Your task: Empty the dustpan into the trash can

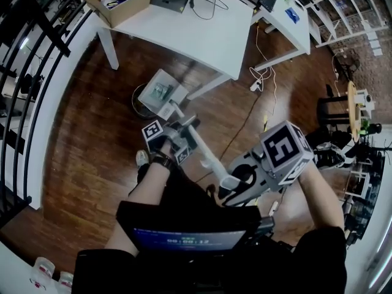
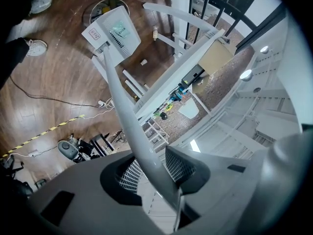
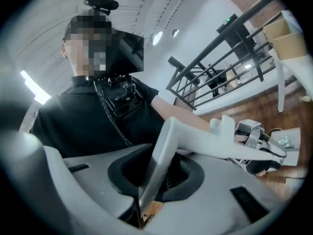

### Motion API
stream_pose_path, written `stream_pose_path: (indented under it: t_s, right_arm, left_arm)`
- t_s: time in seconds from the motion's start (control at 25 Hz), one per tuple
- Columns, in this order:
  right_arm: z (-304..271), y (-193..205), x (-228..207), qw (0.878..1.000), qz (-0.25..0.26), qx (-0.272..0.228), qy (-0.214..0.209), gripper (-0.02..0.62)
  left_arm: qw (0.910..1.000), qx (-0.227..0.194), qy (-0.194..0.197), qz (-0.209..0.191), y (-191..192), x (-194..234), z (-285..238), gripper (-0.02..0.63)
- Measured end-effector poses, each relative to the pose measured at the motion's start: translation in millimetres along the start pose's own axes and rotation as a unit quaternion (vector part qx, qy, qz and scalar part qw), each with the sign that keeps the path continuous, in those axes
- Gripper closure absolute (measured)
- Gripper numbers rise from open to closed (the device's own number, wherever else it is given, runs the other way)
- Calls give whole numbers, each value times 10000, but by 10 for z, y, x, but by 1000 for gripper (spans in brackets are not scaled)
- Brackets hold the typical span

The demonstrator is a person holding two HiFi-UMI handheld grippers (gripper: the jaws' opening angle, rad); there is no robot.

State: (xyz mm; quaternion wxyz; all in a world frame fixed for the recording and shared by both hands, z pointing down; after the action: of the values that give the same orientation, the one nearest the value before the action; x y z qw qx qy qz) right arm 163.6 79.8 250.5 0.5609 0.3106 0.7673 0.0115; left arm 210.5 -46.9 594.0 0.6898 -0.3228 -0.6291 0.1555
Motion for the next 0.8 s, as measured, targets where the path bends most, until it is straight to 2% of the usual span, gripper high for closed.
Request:
stream_pose_path:
  t_s: [0.36,0.8]
  right_arm:
    - [139,16,-46,9977,16,656,-152,531]
    - [176,9,-143,9944,-16,1030,-252,530]
  left_arm:
    - [9998,-147,137,29,38,-17,-218,474]
    - [9987,-393,290,143,-20,10,-276,477]
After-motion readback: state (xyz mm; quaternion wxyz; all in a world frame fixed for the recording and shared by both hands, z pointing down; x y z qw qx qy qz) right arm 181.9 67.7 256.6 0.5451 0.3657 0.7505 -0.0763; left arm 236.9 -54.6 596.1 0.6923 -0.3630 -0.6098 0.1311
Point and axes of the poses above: the fingertips, and each gripper's own axes: z backward along the fingers, x to its left, y out of its underside, the point moved 6 cm from there along z, backward along the fingers, and after that the axes turned 6 degrees about -z, right-handed, at the moved point
